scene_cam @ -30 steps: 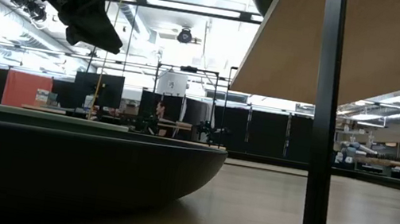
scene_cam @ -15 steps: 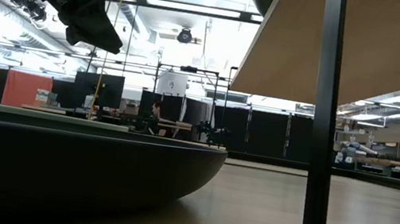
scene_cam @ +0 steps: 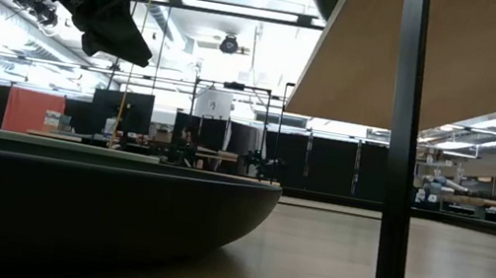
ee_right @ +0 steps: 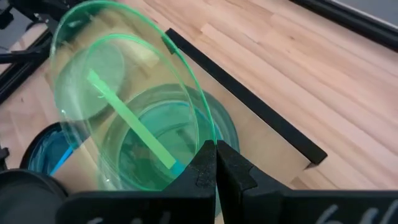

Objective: Place and stack plates onto a shelf
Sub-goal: Put the green plate on top of the blue plate on the shelf

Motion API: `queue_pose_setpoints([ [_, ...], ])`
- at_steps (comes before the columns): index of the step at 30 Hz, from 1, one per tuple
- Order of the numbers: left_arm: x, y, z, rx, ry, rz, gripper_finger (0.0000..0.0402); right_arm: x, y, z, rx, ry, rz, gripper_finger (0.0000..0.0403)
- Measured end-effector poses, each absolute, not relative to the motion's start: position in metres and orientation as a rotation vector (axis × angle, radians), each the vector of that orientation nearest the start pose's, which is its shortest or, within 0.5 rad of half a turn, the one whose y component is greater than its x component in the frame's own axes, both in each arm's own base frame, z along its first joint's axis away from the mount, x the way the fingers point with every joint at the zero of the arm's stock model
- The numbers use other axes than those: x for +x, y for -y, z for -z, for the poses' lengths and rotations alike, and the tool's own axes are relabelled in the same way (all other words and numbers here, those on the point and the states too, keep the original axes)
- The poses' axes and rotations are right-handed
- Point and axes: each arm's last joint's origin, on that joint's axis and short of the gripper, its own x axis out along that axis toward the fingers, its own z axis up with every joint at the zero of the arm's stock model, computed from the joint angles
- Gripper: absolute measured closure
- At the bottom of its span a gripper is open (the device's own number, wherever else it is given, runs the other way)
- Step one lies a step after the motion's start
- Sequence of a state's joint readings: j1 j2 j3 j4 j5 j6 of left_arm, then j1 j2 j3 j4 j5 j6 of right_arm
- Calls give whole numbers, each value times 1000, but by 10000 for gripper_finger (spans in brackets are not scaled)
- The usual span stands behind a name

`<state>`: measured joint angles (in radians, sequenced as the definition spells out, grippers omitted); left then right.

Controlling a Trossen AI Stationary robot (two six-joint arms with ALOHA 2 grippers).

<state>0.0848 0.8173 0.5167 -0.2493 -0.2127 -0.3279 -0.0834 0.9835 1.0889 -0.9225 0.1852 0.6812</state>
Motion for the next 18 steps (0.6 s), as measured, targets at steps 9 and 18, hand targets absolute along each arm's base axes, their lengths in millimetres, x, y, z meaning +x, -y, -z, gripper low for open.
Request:
queue_pose_setpoints([
  [9,172,-21,-231,-282,-498,-377,276,190,35,-328,635,-782,481,398],
  [18,172,-21,-231,-281,-499,-377,276,199,41,-318,650,-856,442,396],
])
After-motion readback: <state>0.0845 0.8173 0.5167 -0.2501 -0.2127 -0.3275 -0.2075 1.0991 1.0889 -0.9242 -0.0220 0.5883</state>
